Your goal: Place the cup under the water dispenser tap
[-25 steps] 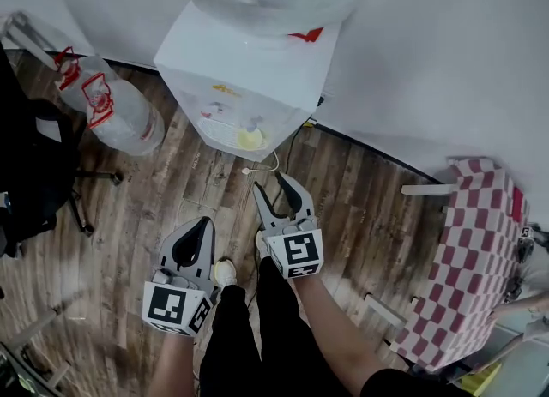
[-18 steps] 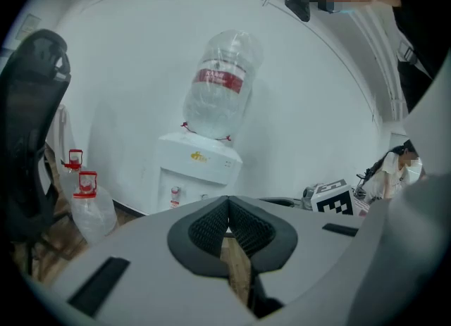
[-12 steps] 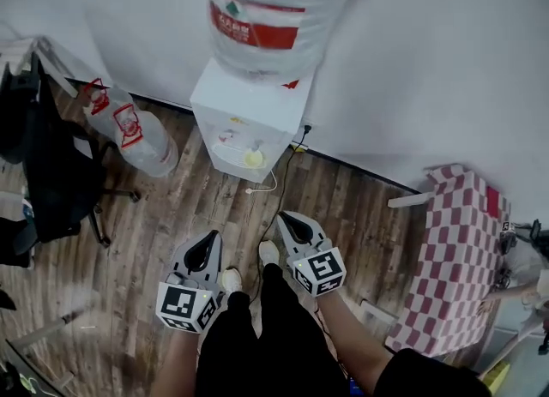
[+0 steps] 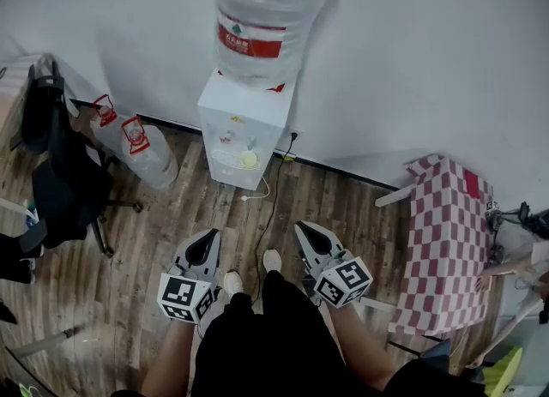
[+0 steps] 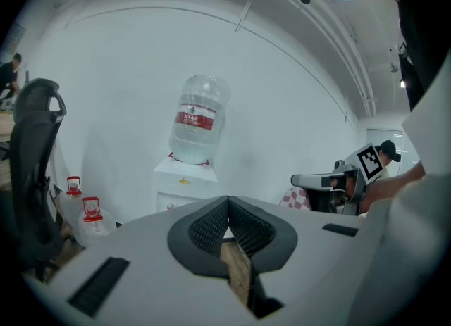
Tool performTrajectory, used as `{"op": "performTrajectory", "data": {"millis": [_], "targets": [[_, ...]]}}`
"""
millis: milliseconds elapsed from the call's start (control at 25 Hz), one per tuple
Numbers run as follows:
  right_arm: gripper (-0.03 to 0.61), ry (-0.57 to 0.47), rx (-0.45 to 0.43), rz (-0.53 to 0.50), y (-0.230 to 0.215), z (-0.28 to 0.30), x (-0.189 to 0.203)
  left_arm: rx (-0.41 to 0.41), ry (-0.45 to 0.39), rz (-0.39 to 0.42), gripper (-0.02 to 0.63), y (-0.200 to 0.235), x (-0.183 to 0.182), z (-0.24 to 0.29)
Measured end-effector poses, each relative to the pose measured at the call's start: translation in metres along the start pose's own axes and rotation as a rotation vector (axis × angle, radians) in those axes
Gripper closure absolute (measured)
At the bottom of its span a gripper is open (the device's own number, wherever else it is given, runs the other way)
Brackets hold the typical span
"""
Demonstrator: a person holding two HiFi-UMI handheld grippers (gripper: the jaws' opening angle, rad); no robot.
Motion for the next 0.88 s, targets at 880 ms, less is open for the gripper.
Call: {"op": "performTrajectory", "data": {"millis": [880], "targets": [[0.557, -0.029, -0.198, -0.051, 0.049, -0.171, 0.022, -0.097, -0.05, -0.053, 0.599, -0.174, 0.044, -0.112]]}}
Point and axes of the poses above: the fingertips, and each gripper's own axes: z forward along the fingers, y to its left, x out of its underside, the point moved 9 cm from there along -z, backward along the fingers, and after that the axes turned 11 degrees about -x, right-handed, at the moved point
